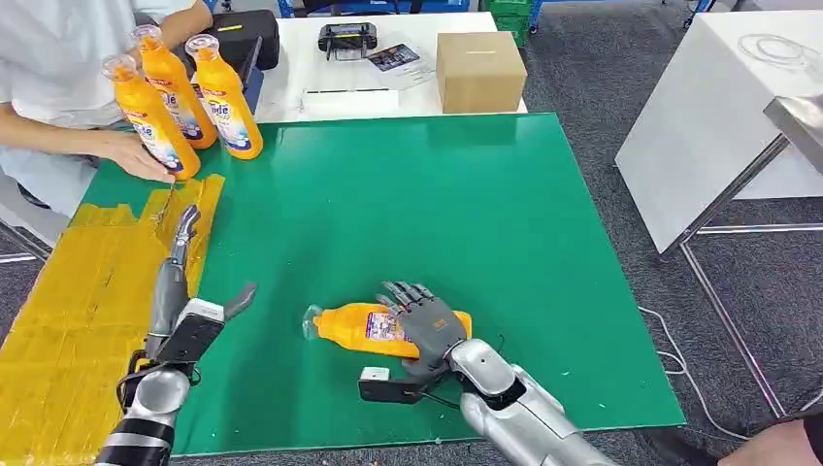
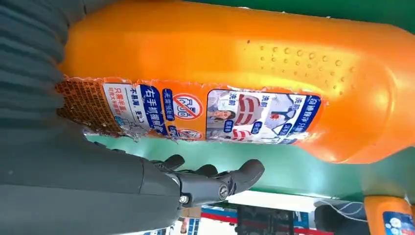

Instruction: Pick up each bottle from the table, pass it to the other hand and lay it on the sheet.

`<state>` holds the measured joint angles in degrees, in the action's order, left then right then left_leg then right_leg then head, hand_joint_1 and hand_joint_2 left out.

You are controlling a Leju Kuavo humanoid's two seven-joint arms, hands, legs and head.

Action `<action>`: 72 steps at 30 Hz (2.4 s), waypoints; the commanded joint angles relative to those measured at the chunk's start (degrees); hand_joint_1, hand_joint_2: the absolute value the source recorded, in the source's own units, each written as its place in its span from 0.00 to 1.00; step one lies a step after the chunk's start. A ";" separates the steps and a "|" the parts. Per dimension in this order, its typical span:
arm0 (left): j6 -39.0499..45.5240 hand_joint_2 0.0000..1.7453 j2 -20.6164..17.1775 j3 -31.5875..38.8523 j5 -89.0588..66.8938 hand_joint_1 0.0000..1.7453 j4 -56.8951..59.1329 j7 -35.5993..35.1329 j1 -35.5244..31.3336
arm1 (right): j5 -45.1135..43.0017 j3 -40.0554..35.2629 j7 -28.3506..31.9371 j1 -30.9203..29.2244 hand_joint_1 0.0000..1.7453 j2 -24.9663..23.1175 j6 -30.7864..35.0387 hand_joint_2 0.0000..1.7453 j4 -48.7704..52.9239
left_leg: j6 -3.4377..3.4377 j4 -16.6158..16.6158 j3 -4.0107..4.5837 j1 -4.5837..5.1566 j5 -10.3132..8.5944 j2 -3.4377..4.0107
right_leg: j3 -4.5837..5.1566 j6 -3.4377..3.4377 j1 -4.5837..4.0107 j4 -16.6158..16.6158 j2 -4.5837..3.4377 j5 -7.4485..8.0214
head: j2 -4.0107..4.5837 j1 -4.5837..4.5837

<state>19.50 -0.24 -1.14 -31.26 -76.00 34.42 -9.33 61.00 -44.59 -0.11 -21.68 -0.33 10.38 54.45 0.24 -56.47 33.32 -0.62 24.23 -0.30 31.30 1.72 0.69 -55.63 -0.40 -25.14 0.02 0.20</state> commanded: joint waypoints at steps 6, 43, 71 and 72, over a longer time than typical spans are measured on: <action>0.07 1.00 0.60 3.01 0.09 0.00 0.10 -0.07 0.69 | 1.71 0.57 1.38 3.66 0.00 5.17 -1.04 1.00 9.11 | -0.05 0.01 -0.12 -0.01 0.09 -0.06 | -0.19 -0.04 -0.04 0.06 0.12 -0.09 | 0.00 -0.02; -1.00 1.00 1.62 3.73 0.29 0.00 1.15 -0.23 0.57 | 9.43 7.23 -7.23 6.56 0.00 6.37 -0.95 1.00 6.03 | -0.05 0.03 0.02 -0.04 0.06 -0.10 | -0.08 -0.05 -0.06 0.11 0.16 -0.06 | 0.00 0.00; -3.11 1.00 2.50 0.38 2.52 0.00 8.23 0.00 -4.74 | 8.27 8.19 -1.37 -4.57 1.00 4.68 -7.45 1.00 -17.24 | -0.04 0.05 -0.29 -0.02 -0.04 -0.14 | -0.32 -0.03 -0.03 0.12 0.21 0.01 | 0.00 -0.02; -3.11 1.00 2.50 0.38 2.52 0.00 8.23 0.00 -4.74 | 8.27 8.19 -1.37 -4.57 1.00 4.68 -7.45 1.00 -17.24 | -0.04 0.04 -0.34 -0.01 -0.02 -0.10 | -0.33 -0.02 -0.01 0.10 0.16 0.00 | 0.00 0.00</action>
<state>16.94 1.90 1.47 -29.88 -74.91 33.94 -9.54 70.73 -34.51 -4.29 -22.42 4.11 6.54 51.15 0.22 -56.47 33.03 -0.62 24.25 -0.25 31.11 1.72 0.70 -55.58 -0.41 -25.14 0.02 0.20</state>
